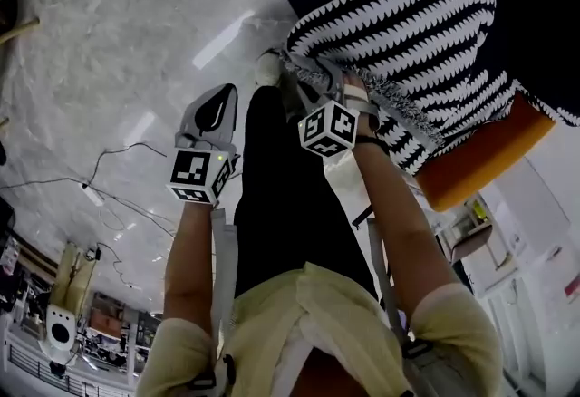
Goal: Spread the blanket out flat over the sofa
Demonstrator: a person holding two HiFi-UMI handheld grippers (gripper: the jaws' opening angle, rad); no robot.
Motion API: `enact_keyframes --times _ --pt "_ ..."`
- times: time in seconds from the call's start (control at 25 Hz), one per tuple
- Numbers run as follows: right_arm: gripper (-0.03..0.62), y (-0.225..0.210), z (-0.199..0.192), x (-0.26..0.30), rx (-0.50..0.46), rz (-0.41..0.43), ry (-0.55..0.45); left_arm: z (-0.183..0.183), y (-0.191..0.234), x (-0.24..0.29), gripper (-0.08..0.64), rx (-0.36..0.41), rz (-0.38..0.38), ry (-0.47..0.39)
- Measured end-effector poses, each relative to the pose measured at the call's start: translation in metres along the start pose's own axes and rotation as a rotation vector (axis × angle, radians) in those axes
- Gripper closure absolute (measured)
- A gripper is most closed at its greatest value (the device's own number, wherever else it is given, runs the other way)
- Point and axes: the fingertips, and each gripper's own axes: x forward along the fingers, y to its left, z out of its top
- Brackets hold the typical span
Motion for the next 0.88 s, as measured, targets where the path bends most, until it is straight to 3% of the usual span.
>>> enact_keyframes --times 0.2,0.52,0.72,0.88 --pt "0.314 0.004 -0.005 0.025 -0.168 -0.007 0.053 -0.012 0.016 0.005 0.557 -0.017 0.022 0.001" --pt "0.270 0.009 -0.042 0.067 -0.241 0.092 0.230 -0.030 0.024 0.009 0.557 -0.093 0.040 0.012" --pt "0.268 0.016 -0.041 0.085 -0.351 0.064 0.260 -0.037 0.039 -0.002 0.557 -0.124 0.065 0.000" --pt "0.262 0.009 -0.035 0.095 -0.461 -0.018 0.290 -0.038 0.051 -0.010 0.557 -0.154 0.083 -0.010"
